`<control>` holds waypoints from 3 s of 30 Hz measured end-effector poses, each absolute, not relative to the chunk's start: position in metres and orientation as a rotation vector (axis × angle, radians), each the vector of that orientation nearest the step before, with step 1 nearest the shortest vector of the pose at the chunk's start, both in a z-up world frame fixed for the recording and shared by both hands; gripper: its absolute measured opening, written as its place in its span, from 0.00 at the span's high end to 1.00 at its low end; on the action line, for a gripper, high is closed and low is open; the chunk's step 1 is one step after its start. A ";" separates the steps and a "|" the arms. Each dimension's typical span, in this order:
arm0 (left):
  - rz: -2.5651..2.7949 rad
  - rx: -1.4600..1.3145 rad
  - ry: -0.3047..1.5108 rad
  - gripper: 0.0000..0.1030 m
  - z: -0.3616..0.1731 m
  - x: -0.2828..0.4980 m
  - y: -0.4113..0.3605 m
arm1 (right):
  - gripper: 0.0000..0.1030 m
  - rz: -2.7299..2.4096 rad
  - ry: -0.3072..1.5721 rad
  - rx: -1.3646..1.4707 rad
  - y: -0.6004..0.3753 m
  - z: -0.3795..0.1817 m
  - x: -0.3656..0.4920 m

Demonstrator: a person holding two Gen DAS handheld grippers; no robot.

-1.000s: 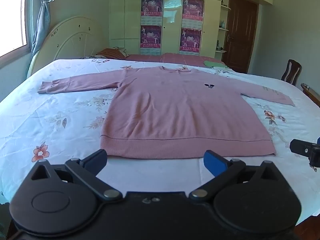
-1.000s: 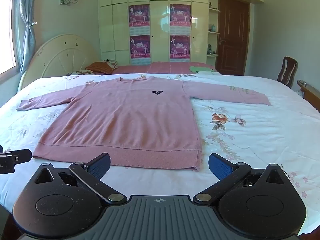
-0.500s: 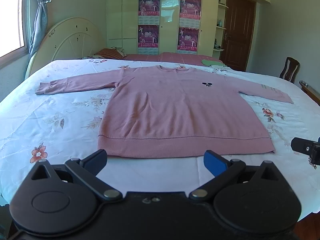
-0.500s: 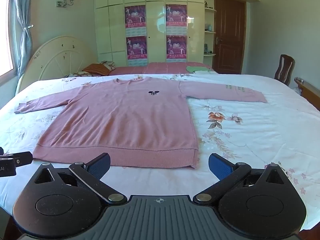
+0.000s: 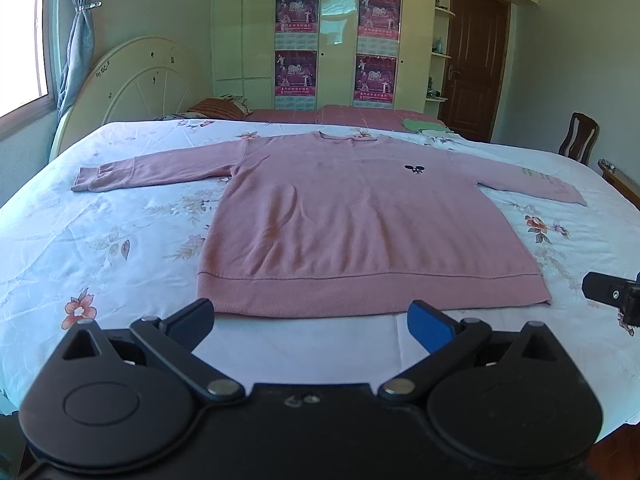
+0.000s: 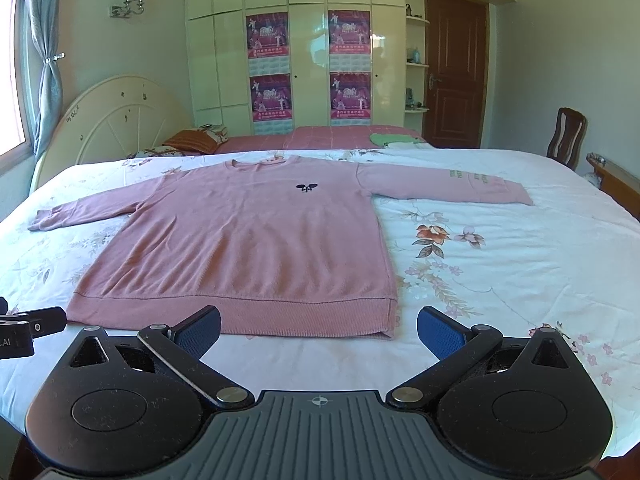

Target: Fold small clothes

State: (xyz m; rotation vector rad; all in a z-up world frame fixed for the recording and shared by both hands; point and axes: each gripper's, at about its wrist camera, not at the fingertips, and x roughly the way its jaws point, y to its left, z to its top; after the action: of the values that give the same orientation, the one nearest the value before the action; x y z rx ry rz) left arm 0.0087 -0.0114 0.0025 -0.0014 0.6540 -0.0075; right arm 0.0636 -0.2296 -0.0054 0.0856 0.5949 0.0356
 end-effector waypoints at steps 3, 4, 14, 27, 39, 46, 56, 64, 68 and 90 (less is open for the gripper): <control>-0.006 -0.003 0.653 0.00 0.002 0.009 -0.010 | 0.00 0.036 0.594 0.085 -0.229 -0.005 0.064; -0.005 -0.002 0.652 0.00 0.002 0.009 -0.010 | 0.00 0.037 0.595 0.085 -0.229 -0.005 0.064; -0.005 -0.006 0.653 0.00 0.001 0.009 -0.005 | 0.00 0.044 0.591 0.080 -0.224 -0.006 0.066; -0.003 -0.005 0.651 0.00 0.001 0.008 -0.004 | 0.00 0.047 0.589 0.080 -0.222 -0.006 0.067; -0.004 -0.003 0.651 0.00 0.002 0.009 -0.002 | 0.00 0.050 0.591 0.083 -0.219 -0.005 0.070; -0.003 -0.003 0.657 0.00 0.001 0.011 -0.004 | 0.00 0.052 0.595 0.083 -0.221 -0.006 0.071; -0.002 0.007 0.667 0.00 -0.002 0.015 -0.010 | 0.00 0.056 0.602 0.082 -0.223 -0.008 0.075; -0.035 -0.094 0.690 0.00 -0.008 0.038 -0.012 | 0.00 0.032 0.590 0.081 -0.234 -0.011 0.080; -0.103 -0.167 0.698 0.00 -0.014 0.063 -0.015 | 0.00 -0.019 0.577 0.093 -0.259 -0.011 0.092; 0.020 -0.031 0.722 0.10 -0.055 0.334 -0.093 | 0.56 -0.357 0.480 0.646 -0.585 -0.082 0.371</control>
State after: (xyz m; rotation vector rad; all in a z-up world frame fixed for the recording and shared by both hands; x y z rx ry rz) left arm 0.3340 -0.0927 -0.0547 -0.0307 0.7223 0.0201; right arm 0.3714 -0.5855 -0.0816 0.6464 0.4799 -0.3570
